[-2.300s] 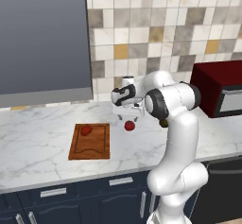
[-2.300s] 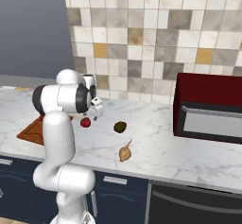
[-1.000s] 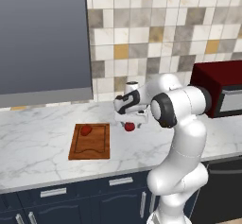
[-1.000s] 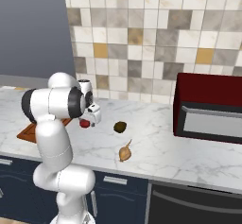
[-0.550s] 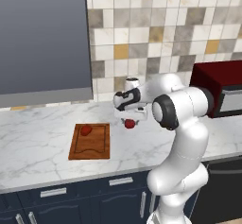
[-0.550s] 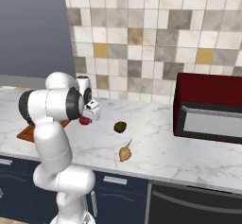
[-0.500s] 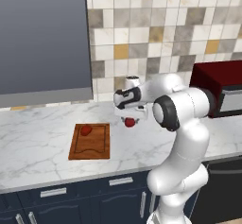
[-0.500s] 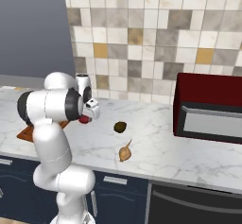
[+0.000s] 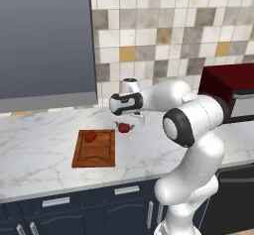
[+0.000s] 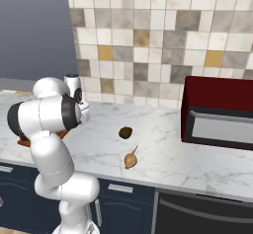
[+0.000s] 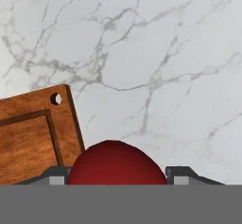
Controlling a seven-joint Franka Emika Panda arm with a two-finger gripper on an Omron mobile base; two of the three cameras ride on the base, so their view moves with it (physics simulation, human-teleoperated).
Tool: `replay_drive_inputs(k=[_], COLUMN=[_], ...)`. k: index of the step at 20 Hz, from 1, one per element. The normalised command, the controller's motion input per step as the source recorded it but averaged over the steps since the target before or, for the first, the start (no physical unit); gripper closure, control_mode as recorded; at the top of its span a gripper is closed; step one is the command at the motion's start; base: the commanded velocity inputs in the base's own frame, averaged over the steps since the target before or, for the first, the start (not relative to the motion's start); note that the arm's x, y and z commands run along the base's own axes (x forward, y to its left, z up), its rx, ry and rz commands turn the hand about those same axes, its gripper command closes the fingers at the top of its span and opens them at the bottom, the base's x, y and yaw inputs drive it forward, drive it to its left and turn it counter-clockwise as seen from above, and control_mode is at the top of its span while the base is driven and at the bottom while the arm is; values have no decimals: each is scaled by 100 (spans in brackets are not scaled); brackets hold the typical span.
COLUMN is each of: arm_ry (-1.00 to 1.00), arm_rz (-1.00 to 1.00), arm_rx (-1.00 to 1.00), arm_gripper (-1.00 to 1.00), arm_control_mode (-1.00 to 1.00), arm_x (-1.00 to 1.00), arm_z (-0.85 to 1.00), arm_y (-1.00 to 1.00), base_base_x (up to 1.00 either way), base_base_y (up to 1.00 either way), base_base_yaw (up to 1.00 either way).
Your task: Place the avocado, onion, tomato, and bell pepper on the cutting board.
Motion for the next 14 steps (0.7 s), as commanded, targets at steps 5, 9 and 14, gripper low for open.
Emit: replay_drive_inputs(k=[5, 9, 14], arm_ry=[1, 3, 0], arm_rz=[-3, -1, 0], arm_rx=[5, 9, 11], arm_gripper=[100, 100, 100], arm_control_mode=[-100, -100, -100], arm_x=[0, -1, -1], arm_z=[0, -5, -16], arm_y=[80, 47, 27], base_base_x=[0, 0, 0], base_base_y=[0, 0, 0], base_base_yaw=[0, 0, 0])
